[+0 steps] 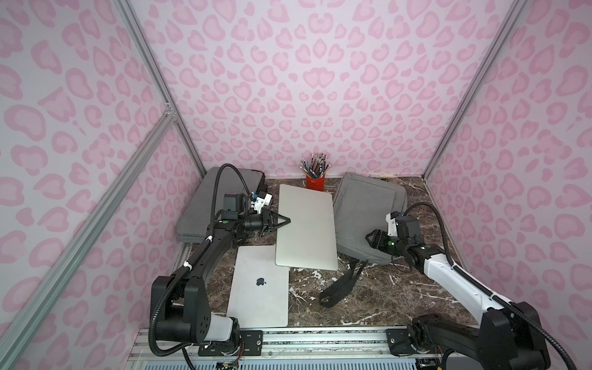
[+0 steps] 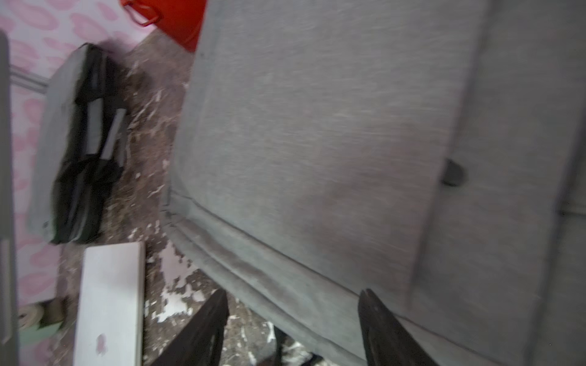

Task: Open the zippered laptop bag and take out the laptop
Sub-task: Move the zippered laptop bag to the center of the board.

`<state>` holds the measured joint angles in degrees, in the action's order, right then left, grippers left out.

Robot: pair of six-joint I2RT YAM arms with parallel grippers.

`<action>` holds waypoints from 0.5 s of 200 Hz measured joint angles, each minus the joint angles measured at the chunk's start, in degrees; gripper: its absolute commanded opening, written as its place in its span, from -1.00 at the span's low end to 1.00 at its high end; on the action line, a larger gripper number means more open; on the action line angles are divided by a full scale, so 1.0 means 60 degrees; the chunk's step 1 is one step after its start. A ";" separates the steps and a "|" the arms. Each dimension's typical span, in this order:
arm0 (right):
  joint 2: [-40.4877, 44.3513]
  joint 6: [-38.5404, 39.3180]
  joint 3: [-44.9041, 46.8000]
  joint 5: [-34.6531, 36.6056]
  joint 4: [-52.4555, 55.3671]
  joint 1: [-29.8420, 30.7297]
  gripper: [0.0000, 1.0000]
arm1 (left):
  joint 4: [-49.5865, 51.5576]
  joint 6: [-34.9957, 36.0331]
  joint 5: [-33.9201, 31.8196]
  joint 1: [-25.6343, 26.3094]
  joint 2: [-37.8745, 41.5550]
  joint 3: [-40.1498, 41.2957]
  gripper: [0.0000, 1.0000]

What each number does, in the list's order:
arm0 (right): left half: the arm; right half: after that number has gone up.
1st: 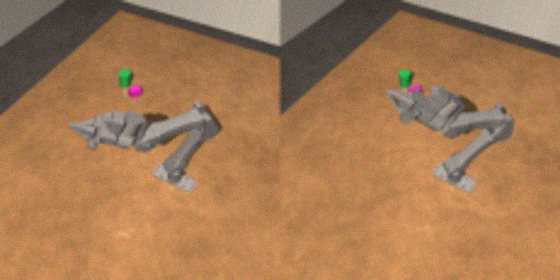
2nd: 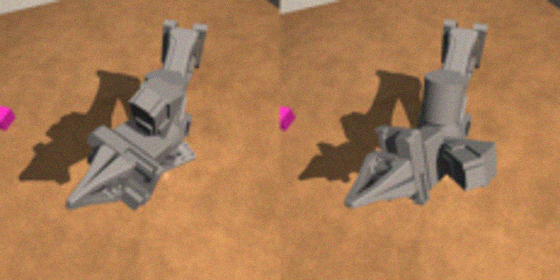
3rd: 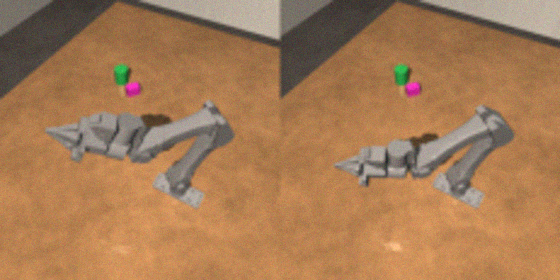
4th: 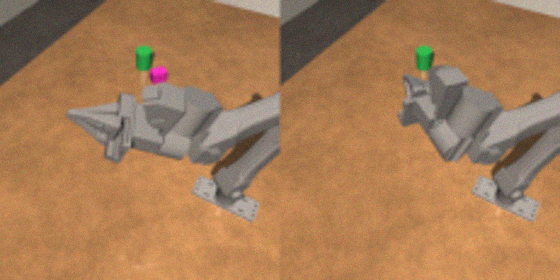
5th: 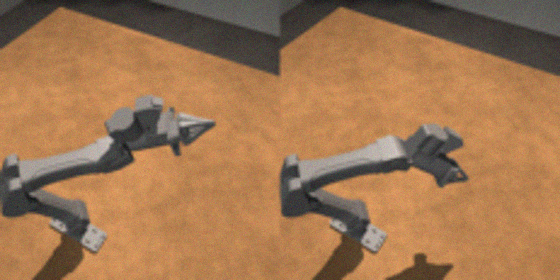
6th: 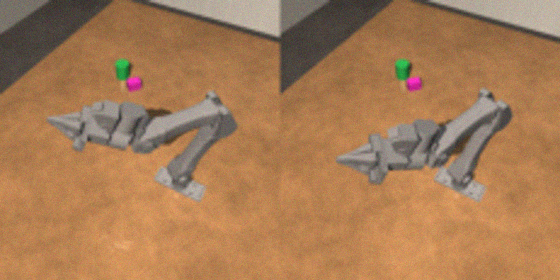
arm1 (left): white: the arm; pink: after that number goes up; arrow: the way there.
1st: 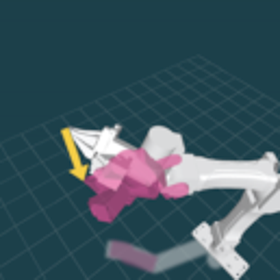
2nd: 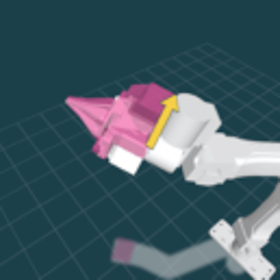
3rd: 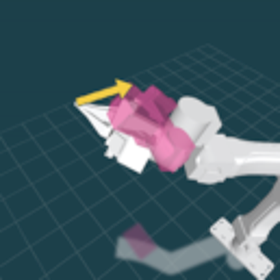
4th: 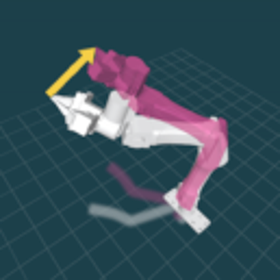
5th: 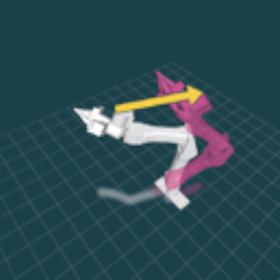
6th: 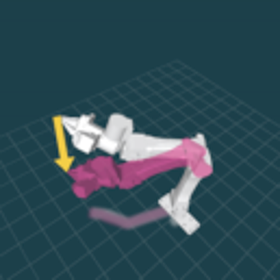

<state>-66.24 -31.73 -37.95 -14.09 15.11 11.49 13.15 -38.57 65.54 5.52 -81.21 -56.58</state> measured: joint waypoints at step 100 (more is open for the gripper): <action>0.0018 -0.0153 0.1129 -0.0914 0.0015 -0.2608 0.49 | 0.0747 0.1111 -0.0426 0.0000 0.0288 0.1056 -0.96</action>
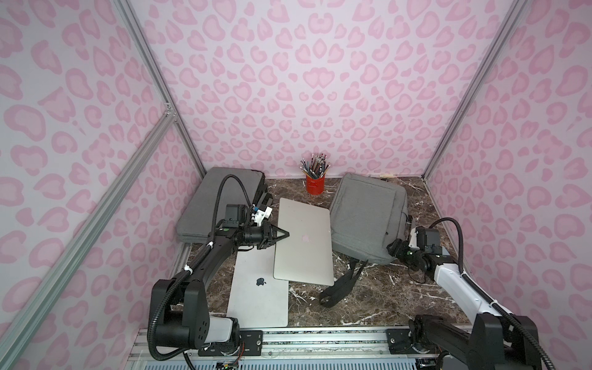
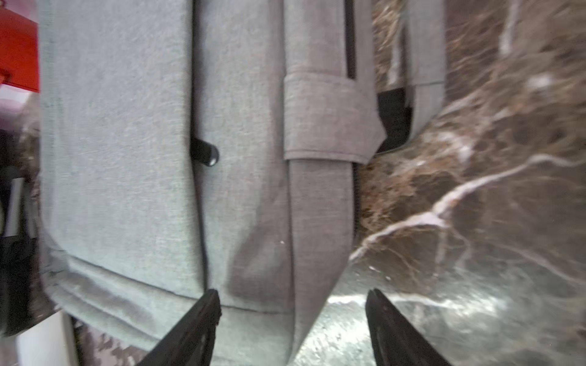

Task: Open the zippered laptop bag and take out the laptop
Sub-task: Move the zippered laptop bag to the center of the board.

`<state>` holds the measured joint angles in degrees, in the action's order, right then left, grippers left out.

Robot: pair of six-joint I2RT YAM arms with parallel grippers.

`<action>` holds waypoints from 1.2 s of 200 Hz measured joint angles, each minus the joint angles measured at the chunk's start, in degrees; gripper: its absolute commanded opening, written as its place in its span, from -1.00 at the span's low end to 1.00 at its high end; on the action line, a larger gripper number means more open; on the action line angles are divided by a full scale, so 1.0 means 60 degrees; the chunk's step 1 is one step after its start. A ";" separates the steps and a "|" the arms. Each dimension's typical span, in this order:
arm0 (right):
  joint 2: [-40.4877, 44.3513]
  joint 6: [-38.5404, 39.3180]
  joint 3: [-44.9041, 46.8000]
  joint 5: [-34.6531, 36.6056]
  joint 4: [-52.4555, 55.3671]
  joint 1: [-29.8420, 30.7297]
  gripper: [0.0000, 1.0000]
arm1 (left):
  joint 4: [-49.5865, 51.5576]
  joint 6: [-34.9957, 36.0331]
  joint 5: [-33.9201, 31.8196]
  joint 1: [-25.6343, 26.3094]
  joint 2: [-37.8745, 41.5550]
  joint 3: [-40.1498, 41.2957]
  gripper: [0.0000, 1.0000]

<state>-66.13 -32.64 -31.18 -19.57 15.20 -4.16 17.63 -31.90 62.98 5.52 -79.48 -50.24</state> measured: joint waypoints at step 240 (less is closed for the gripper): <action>-0.1865 0.1071 -0.1749 0.1676 0.0171 -0.1570 -1.00 | -0.0266 0.0430 -0.1322 0.1322 -0.0699 0.1446 -0.96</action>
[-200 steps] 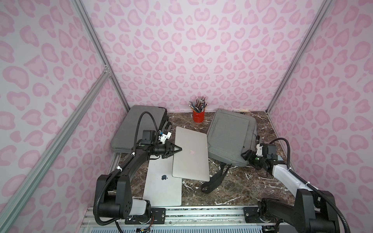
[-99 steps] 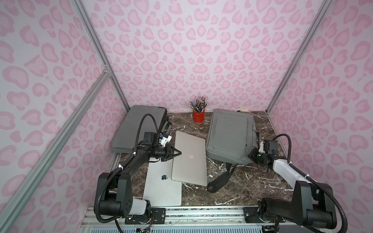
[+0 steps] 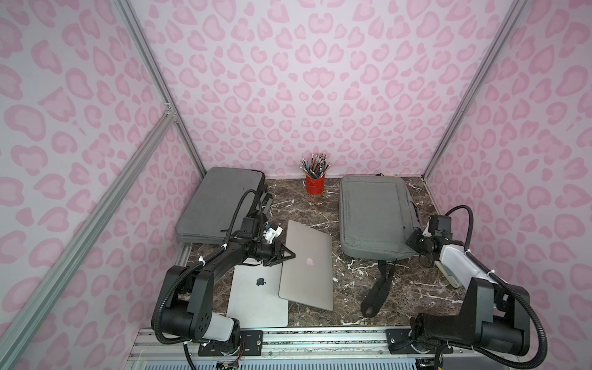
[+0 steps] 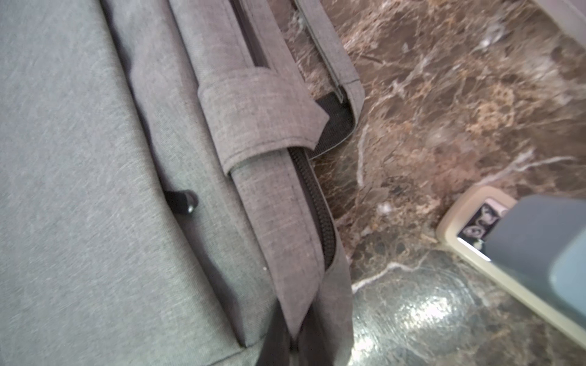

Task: Open the zippered laptop bag and take out the laptop
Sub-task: Move the zippered laptop bag to the center of the board.

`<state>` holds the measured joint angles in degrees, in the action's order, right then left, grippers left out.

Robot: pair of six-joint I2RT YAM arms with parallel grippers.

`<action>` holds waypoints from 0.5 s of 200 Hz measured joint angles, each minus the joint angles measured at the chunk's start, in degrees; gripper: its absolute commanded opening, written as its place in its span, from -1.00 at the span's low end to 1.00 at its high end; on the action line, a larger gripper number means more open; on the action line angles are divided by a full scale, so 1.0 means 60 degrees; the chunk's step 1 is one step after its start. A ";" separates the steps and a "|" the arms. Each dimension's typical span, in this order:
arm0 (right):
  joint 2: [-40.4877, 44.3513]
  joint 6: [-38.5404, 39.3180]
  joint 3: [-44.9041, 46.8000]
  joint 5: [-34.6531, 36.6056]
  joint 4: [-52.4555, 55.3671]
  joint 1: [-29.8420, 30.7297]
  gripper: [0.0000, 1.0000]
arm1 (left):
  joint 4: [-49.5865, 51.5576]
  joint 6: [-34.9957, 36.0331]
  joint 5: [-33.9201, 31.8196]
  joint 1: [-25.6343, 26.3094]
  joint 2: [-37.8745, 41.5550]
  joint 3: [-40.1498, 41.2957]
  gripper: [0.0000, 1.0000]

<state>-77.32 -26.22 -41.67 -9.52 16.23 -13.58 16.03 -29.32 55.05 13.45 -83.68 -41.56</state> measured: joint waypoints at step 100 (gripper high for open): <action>-0.0328 0.0080 0.0127 -0.0769 -0.0157 -0.0186 -1.00 | -0.1880 -0.1534 -0.0160 0.1020 0.0226 0.1198 -0.92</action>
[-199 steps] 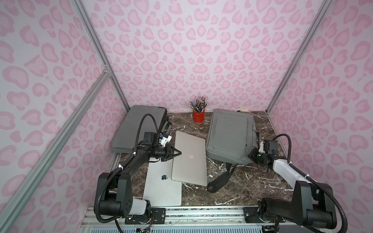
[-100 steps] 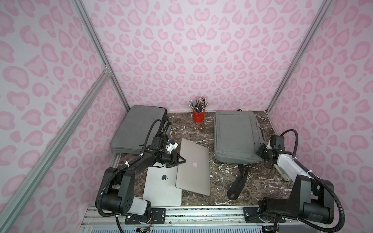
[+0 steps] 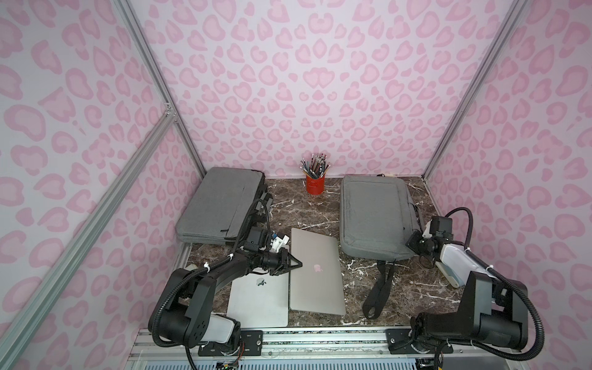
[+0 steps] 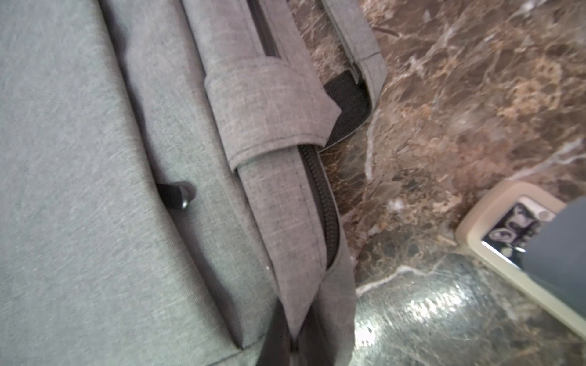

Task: Open the zippered laptop bag and take out the laptop
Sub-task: Move the zippered laptop bag to the center of the board, then place the laptop at the center of the board.

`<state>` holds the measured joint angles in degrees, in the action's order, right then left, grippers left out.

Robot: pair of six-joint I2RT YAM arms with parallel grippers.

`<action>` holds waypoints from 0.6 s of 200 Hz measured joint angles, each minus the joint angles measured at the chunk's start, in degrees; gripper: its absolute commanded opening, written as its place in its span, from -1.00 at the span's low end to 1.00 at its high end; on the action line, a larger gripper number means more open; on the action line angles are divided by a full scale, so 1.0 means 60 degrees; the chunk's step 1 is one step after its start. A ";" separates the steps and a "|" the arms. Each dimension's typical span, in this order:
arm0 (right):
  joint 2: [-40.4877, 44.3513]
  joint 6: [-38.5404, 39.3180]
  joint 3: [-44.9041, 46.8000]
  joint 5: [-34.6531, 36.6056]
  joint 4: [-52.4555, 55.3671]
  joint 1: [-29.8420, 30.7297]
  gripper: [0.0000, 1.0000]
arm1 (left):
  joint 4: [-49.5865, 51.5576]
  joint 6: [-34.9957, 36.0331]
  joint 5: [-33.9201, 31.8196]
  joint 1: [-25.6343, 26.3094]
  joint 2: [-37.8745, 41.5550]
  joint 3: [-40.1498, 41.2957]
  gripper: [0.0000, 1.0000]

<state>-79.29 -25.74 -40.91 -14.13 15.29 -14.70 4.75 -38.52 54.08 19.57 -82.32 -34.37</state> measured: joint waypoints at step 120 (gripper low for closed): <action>0.0186 0.0142 0.0015 -0.0084 0.0040 -0.0364 -1.00 | 0.0098 0.0474 0.0200 0.0328 -0.1107 -0.0430 -0.66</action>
<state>-78.17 -24.88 -40.82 -14.63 15.53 -16.88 5.34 -35.68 55.29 21.54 -88.97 -36.95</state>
